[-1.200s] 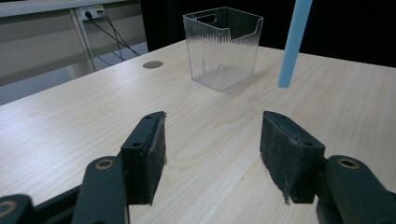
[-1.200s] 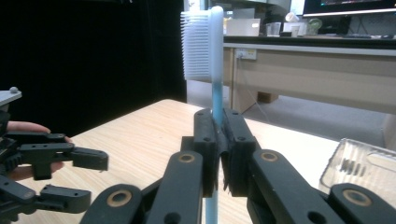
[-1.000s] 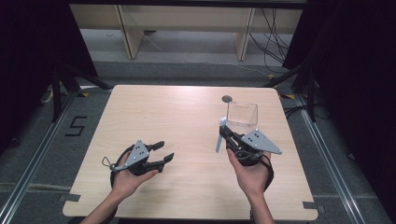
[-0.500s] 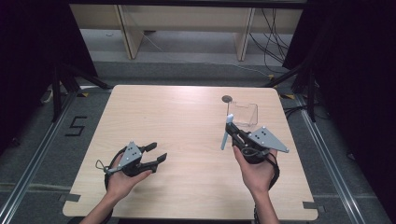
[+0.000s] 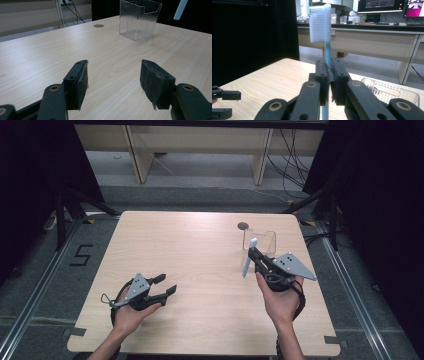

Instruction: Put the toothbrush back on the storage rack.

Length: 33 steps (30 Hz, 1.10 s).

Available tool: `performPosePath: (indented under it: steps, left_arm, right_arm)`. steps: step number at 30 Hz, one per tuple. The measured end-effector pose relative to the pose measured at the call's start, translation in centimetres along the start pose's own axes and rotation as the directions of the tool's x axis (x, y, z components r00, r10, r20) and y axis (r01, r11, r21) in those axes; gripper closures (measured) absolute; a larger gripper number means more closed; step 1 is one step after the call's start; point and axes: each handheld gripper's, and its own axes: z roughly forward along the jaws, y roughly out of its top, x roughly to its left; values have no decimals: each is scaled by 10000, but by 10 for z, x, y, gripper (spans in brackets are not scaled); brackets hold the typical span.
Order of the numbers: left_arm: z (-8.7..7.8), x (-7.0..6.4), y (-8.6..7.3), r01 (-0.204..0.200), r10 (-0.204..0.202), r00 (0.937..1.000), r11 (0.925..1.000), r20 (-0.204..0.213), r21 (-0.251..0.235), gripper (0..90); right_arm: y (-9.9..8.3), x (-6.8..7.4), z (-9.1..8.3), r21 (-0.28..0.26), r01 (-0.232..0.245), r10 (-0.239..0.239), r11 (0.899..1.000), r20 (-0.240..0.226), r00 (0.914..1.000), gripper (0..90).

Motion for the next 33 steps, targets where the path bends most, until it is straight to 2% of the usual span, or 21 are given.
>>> performPosePath:
  steps: [1, 3, 4, 5, 6, 7, 10, 11, 12, 13, 15, 20, 21, 23, 24, 25, 26, 29, 31, 32, 33]
  left_arm:
    - [0, 0, 0, 3, -3, 10000, 10000, 0, -1, 390]
    - [0, 0, 0, -2, 2, 10000, 10000, -1, -2, 390]
    - [-1, 0, 0, -27, 29, 10000, 9999, -79, 152, 389]
    - [-1, 0, 0, -21, 22, 10000, 9999, -96, 154, 389]
    - [-1, 1, 0, -7, 9, 9999, 9999, -111, 162, 389]
    - [-1, 1, -1, 7, -6, 9999, 9999, -115, 160, 388]
    - [-1, 0, -1, 32, -30, 9999, 9999, -108, 167, 387]
    - [-1, 0, -1, 37, -35, 9999, 9999, -107, 142, 387]
    - [-1, 1, -1, 28, -27, 9999, 9999, -113, 148, 386]
    - [-1, 1, -1, 21, -20, 9999, 9999, -113, 156, 386]
    - [-1, 1, -1, 23, -21, 9999, 9999, -118, 154, 386]
    - [-1, 1, -2, 32, -29, 9999, 9998, -122, 195, 384]
    - [-1, 1, -2, 30, -27, 9999, 9998, -125, 210, 383]
    - [0, 1, -3, 74, -74, 10000, 9999, -68, 72, 383]
    - [0, 1, -3, 71, -71, 9999, 10000, -73, 67, 383]
    - [-1, 1, -2, 45, -42, 9999, 9998, -148, 205, 383]
    - [-1, 1, -2, 53, -50, 9999, 9998, -153, 191, 382]
    - [-1, 1, -2, 82, -79, 9998, 9998, -155, 170, 382]
    - [-1, 1, -2, 77, -74, 9998, 9998, -161, 179, 381]
    - [-1, 1, -2, 81, -78, 9998, 9998, -169, 170, 381]
    - [-1, 1, -2, 81, -78, 9998, 9998, -169, 170, 380]
  right_arm:
    - [0, 1, -1, 169, -268, 268, 9995, 0, 9996, 854]
    - [0, -1, -1, 182, -208, 207, 9996, 37, 9998, 854]
    - [0, -3, 0, 16, -38, 38, 10000, 96, 9999, 854]
    - [1, -3, -1, 181, -299, 297, 9994, 95, 9995, 854]
    - [1, -5, -1, 63, -26, 25, 10000, 174, 9998, 854]
    - [2, -5, 0, 35, -194, 194, 9998, 54, 9998, 854]
    - [4, -9, -1, 55, -53, 51, 10000, 229, 9997, 853]
    - [5, -8, -1, 94, -260, 257, 9996, 288, 9993, 853]
    - [6, -11, -1, 73, -34, 31, 10000, 350, 9994, 853]
    - [6, -10, -1, 129, -241, 236, 9996, 337, 9992, 853]
    - [7, -13, -1, 107, -82, 78, 9999, 379, 9993, 853]
    - [9, -15, 0, 71, -212, 209, 9997, 505, 9985, 852]
    - [9, -17, 0, -38, 22, -19, 10000, 582, 9983, 852]
    - [10, -18, 0, -1, -121, 121, 9999, 484, 9988, 851]
    - [10, -20, 0, -84, 95, -89, 9999, 671, 9977, 851]
    - [11, -20, 0, -14, -152, 152, 9999, 595, 9981, 850]
    - [11, -21, -1, 5, -27, 27, 10000, 636, 9980, 847]
    - [12, -25, -1, 42, -123, 120, 9999, 670, 9977, 850]
    - [12, -27, 0, -163, -14, 28, 9999, 843, 9964, 864]
    - [12, -26, -1, -45, -160, 163, 9999, 757, 9970, 864]
    - [12, -28, -1, 37, -103, 100, 9999, 780, 9969, 864]
